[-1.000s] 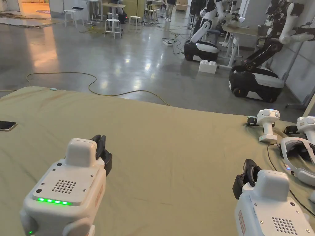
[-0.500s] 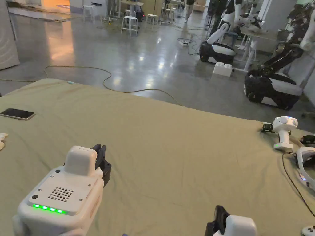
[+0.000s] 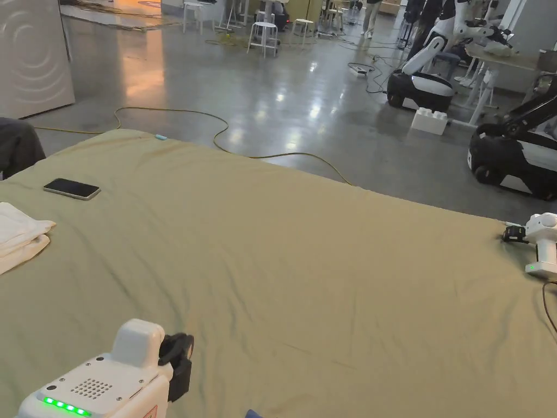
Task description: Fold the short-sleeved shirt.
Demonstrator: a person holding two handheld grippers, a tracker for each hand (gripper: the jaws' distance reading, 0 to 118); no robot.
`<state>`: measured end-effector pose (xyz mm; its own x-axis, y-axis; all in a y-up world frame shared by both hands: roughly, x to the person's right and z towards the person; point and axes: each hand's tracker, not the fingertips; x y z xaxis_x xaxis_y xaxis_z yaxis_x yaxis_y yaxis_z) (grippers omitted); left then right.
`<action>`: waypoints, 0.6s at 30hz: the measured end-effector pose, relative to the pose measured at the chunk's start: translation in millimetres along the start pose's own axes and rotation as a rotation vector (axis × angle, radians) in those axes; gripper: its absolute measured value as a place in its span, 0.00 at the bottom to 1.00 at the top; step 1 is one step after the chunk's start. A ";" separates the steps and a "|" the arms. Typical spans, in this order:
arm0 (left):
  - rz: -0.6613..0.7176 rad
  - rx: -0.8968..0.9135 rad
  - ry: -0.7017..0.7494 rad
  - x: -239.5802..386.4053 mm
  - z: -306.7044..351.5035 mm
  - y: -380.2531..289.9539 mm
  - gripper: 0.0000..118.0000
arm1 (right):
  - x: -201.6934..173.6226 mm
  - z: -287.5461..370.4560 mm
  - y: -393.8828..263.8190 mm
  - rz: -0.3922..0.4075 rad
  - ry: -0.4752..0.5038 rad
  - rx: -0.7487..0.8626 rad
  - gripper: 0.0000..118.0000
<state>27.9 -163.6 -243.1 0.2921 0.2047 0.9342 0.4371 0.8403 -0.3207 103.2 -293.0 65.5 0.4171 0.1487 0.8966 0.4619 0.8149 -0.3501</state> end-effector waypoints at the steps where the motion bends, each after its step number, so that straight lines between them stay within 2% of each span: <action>1: 0.029 -0.052 -0.041 -6.2 -4.1 -5.3 0.08 | 2.3 -2.6 -0.7 -0.003 0.001 -0.010 0.00; 3: 0.070 -0.165 -0.098 -17.7 -15.5 -13.2 0.17 | 3.0 -4.8 0.8 -0.003 0.008 -0.028 0.00; 5: 0.132 -0.281 -0.169 -28.6 -28.1 -21.1 0.39 | 3.9 -4.2 3.8 -0.001 0.015 -0.040 0.00; 7: 0.207 -0.371 -0.238 -41.0 -41.6 -30.0 0.55 | 8.1 -6.1 6.9 -0.026 0.033 -0.066 0.00; 10: 0.306 -0.498 -0.345 -51.6 -59.7 -41.0 0.56 | 15.2 -7.5 9.4 -0.096 0.052 -0.102 0.00; 18: 0.424 -0.634 -0.610 -40.3 -109.9 -68.9 0.57 | 17.6 -7.6 8.5 -0.087 0.058 -0.125 0.00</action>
<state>79.4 -284.9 -275.8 0.1182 0.8023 0.5851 0.8258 0.2478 -0.5066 120.5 -287.8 76.2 0.4142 0.0449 0.9091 0.5908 0.7465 -0.3061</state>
